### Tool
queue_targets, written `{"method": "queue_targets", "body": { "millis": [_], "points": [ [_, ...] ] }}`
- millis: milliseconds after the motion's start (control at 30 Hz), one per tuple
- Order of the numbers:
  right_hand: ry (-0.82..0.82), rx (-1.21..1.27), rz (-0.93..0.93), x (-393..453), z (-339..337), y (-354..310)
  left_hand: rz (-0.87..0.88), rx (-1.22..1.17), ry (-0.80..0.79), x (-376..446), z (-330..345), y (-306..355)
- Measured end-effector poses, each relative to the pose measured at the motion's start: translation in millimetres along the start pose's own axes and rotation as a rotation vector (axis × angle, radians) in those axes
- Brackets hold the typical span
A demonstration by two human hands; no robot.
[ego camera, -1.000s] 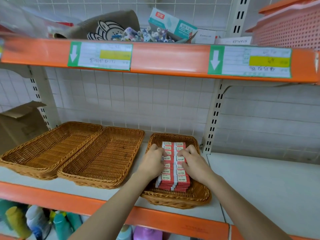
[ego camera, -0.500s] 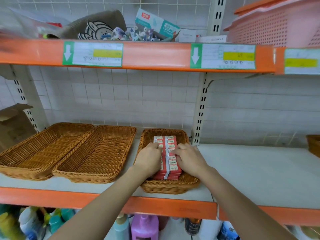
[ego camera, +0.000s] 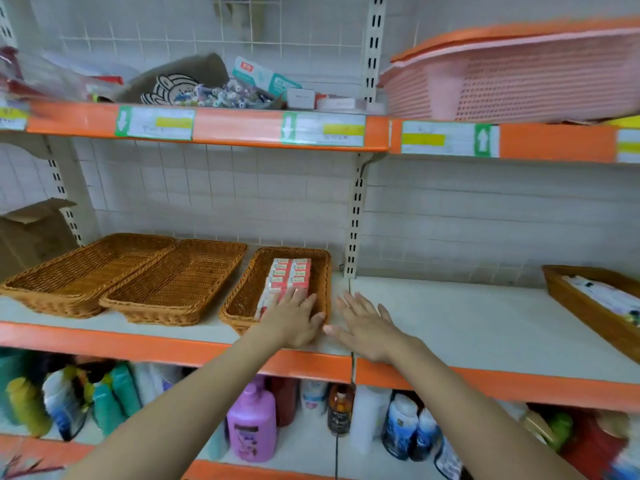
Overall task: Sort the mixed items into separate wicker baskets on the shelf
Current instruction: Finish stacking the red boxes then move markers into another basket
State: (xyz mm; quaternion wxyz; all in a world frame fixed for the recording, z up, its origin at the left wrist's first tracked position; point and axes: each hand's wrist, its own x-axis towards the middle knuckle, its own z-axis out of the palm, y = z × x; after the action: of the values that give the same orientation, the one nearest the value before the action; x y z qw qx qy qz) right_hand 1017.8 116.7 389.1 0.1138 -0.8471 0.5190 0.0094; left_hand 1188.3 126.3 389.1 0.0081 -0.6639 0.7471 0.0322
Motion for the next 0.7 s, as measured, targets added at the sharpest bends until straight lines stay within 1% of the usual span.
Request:
{"method": "queue_targets", "body": {
  "millis": [167,333,433,700],
  "points": [
    [0.066,-0.036,0.011,-51.2,2.9,33.5,0.047,0.059,0.031,-22.2,5.4,59.4],
    [0.056,-0.043,0.077,-93.0,3.1,78.2,0.097,0.104,-0.021,-27.8,7.7,113.2],
    [0.065,-0.062,0.132,-106.5,0.4,108.9,0.119,0.11,-0.057,-14.8,7.3,139.3],
    [0.092,-0.101,0.303,-113.1,-16.9,191.7,0.25,0.144,-0.034,50.7,1.5,210.7]
  ]
}}
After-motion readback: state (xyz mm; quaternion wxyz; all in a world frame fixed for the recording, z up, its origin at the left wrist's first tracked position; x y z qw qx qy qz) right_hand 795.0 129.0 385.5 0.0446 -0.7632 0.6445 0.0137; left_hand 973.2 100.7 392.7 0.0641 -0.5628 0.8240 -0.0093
